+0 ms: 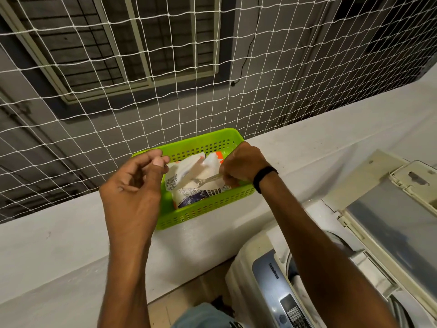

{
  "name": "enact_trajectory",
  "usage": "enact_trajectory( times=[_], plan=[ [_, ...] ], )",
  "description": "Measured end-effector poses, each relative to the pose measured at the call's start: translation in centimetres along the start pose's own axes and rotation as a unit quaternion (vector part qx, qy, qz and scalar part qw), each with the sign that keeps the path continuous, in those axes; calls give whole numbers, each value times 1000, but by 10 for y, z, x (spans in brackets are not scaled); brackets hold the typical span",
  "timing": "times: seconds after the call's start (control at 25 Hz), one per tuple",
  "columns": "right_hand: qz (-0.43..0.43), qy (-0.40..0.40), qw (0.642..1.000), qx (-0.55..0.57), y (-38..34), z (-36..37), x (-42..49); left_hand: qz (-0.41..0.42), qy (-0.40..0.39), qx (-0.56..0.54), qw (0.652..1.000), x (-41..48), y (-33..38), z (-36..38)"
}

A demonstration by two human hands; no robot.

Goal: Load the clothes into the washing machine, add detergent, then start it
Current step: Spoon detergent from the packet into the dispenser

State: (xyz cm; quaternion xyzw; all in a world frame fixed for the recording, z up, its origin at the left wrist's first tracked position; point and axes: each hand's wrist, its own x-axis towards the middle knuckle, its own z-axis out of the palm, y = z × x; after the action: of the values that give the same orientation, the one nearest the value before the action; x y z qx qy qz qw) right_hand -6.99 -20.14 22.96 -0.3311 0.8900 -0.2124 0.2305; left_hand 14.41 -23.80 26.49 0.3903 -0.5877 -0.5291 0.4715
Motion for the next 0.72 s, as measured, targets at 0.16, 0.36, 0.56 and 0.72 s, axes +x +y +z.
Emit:
enact_trajectory(
  times=[0.16,0.36,0.56,0.72],
  plan=[
    [5,-24,1000,18,2,-7,-4,2,-4,1,1000,-1,1,3],
    [-2,-15,993,114,13,-29,-16,7,-6,6,1000,-4,1,3],
    [2,-43,938,344,39,-56,-48,19,-9,5,1000,-7,2,6],
    [-2,-32,920,392,53,-66,-62,20,-20,4,1000,-11,3,16]
  ],
)
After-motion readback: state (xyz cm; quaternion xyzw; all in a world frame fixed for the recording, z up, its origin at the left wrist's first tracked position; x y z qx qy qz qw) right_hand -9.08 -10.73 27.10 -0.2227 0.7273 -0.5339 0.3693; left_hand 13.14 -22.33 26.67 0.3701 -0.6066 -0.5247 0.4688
